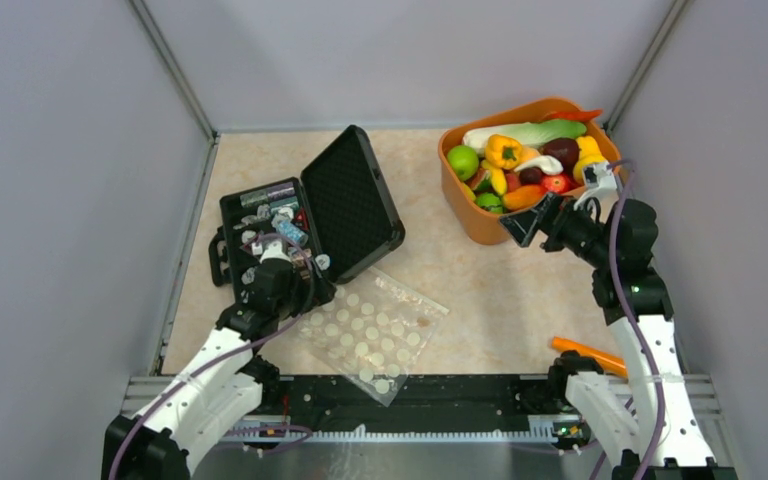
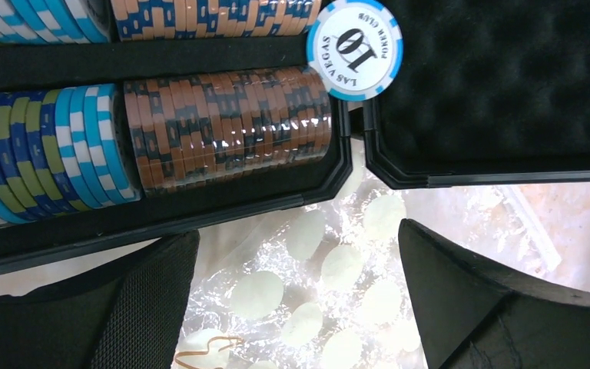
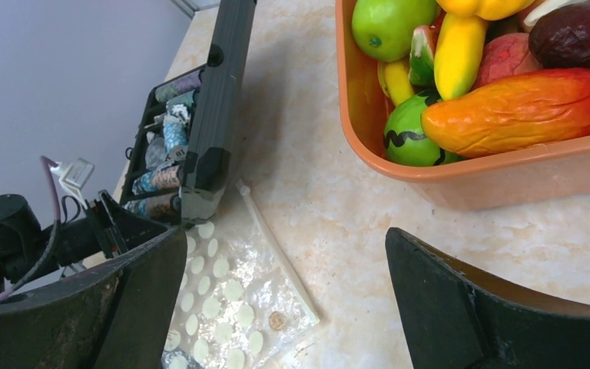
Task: Place the food in the zip-top bag and seal the zipper
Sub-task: Move the distractor to the center of the board, then pick up the zipper food storage bag at the center of the board.
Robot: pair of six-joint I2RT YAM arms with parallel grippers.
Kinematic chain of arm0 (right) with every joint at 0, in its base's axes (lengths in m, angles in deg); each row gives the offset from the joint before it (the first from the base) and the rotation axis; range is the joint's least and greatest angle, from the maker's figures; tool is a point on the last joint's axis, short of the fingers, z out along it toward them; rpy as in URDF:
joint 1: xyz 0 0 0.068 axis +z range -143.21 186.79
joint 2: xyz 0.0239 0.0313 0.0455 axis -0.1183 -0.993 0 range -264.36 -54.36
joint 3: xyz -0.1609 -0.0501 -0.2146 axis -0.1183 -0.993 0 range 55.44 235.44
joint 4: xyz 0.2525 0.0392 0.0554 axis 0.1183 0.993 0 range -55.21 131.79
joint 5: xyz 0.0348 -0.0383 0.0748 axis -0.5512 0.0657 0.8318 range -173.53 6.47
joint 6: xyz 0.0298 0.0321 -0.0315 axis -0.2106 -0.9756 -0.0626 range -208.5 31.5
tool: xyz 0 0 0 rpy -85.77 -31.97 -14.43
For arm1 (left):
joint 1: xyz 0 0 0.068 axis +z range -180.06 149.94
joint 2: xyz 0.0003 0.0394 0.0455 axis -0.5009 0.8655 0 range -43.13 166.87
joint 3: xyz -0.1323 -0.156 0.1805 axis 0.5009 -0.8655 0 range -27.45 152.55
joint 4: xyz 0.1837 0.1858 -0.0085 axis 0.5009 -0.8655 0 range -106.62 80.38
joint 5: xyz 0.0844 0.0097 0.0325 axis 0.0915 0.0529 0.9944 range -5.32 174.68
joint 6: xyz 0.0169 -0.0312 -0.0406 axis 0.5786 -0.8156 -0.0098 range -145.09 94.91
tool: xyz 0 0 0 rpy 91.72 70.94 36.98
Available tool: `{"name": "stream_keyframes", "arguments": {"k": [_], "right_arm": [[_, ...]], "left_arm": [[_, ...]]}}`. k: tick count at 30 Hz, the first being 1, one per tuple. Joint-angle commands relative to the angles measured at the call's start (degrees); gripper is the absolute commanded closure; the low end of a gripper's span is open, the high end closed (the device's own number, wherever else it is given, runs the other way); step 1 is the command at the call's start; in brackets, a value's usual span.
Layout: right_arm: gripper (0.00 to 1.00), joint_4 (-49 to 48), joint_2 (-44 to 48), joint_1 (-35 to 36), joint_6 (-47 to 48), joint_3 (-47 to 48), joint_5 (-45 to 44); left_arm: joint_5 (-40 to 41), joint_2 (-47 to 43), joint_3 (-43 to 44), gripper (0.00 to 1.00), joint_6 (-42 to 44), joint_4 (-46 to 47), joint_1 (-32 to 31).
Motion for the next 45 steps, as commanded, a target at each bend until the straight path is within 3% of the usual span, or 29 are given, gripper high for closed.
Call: {"name": "stream_keyframes", "arguments": {"k": [1,6,14,21,30,34,38,45], "right_arm": [[0.01,-2.56,-0.02,0.55,-1.07,0.68,0.37],[0.01,-1.68,0.10,0.55,-1.05,0.74,1.87],[0.01,-0.92,0.46,0.73,-0.79,-0.05,2.36],[0.02,-0.20,-0.39,1.24,0.17,-0.68,3.00],[0.12,1.83,-1.19,7.44,4.93,1.97,9.09],[0.25,5.20,-3.12,18.21,7.95,3.94,5.47],[0.41,7.95,-9.43,30.40,10.13,4.69,-5.28],[0.51,0.60,-23.74,41.95,8.94,1.50,-16.19]], "left_arm": [[5.45,2.05,-1.40,0.01,1.18,8.60,-0.14],[9.80,6.96,0.02,0.01,4.20,13.41,-0.09],[9.40,17.95,6.34,0.01,8.15,22.87,0.76],[5.17,27.15,11.63,0.01,9.54,29.06,3.45],[-2.70,37.39,21.14,0.01,12.36,30.83,8.47],[-10.18,35.13,20.02,0.01,12.31,29.95,8.47],[-14.87,26.87,13.59,0.01,10.80,30.70,8.47],[-14.51,11.76,7.17,0.01,11.21,23.32,8.47]]}}
